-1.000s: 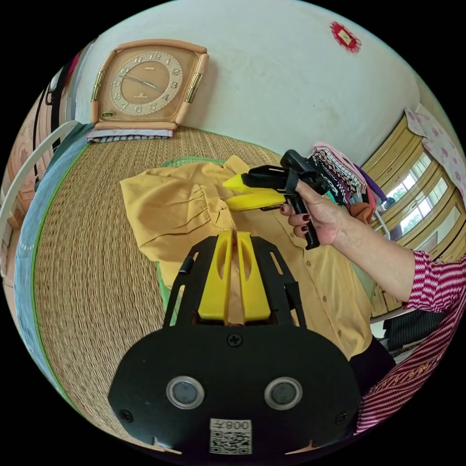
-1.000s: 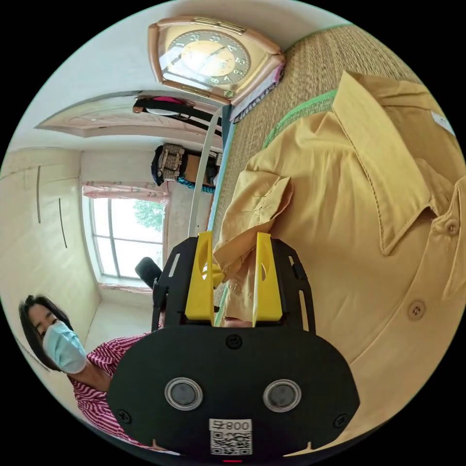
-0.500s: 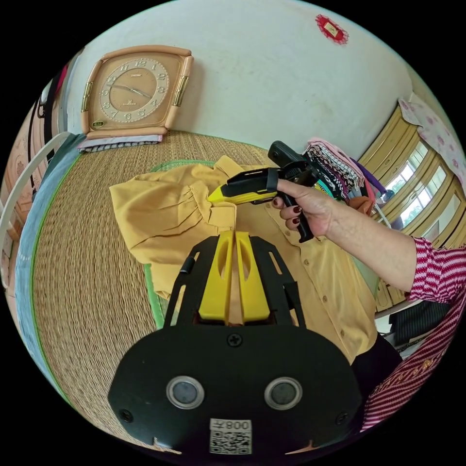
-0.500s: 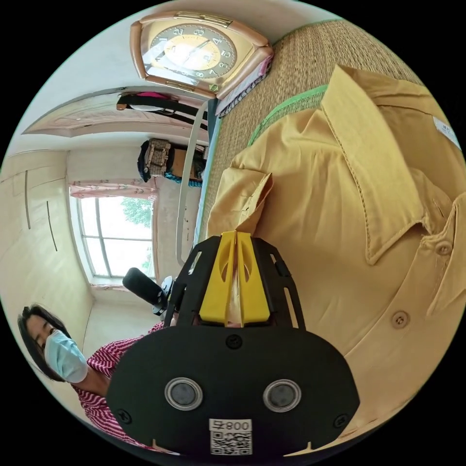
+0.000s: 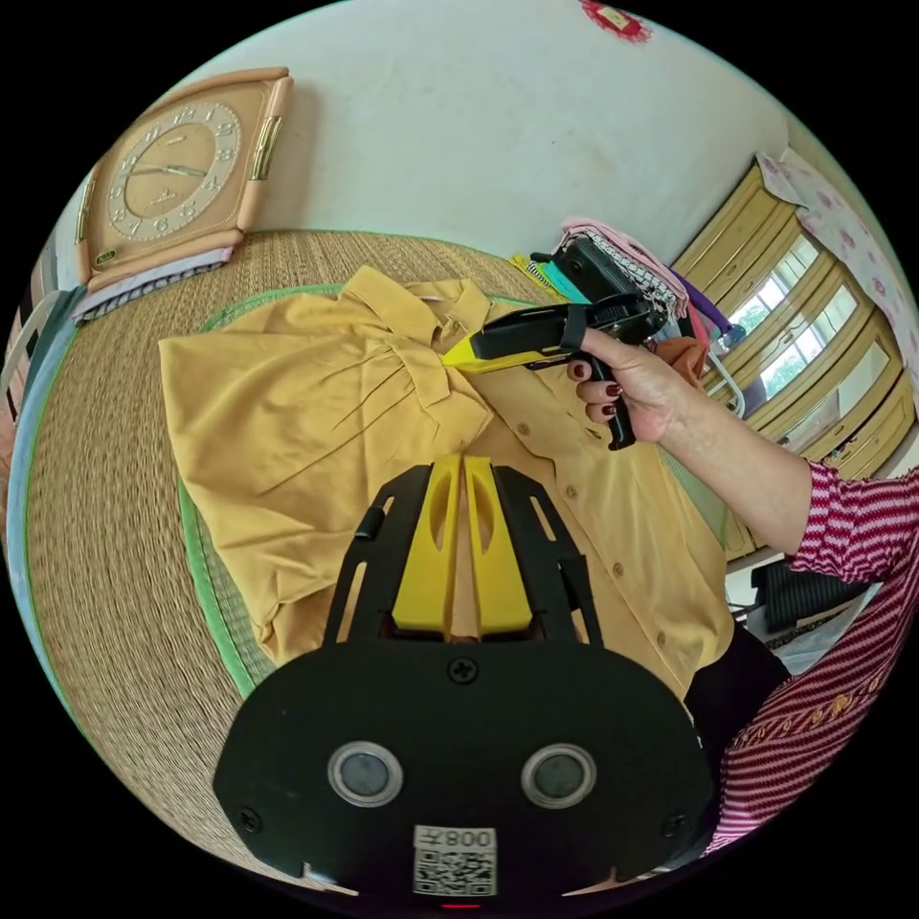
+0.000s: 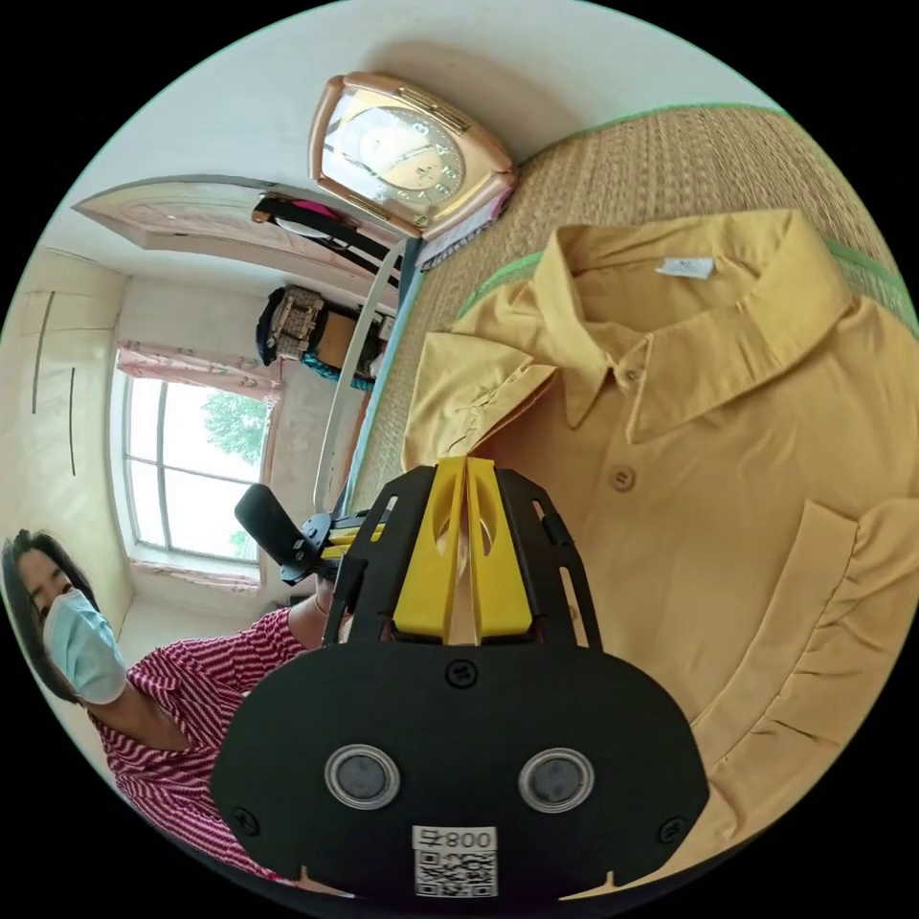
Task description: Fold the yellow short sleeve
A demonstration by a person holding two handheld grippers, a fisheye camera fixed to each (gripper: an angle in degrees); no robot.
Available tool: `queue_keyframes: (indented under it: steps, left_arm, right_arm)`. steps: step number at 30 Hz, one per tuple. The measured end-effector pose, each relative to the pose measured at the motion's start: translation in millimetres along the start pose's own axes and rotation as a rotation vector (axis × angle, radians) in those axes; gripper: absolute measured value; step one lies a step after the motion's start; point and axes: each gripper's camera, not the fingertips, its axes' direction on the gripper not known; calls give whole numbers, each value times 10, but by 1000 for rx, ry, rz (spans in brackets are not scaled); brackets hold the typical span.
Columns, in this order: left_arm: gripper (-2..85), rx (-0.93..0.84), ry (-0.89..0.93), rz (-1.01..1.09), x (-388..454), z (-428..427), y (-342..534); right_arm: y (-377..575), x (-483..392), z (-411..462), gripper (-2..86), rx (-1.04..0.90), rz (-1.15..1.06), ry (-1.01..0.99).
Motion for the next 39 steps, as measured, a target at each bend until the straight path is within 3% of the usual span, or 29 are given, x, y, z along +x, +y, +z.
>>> queue_keyframes:
  steps: [9,15,22,39]
  left_arm:
    - [5,33,-40,-105,-565,-72,187]
    - [4,-73,-81,-189,-1009,309,288]
    - [4,-7,-54,-181,-1104,177,313]
    - [3,16,-119,-181,-1799,420,-858]
  right_arm:
    - [187,5,-66,1,30,33,17]
    - [200,-299,-9,1,7,14,118]
    - [342,-536,-90,1,61,20,90]
    - [329,-1064,-471,1,164,38,174]
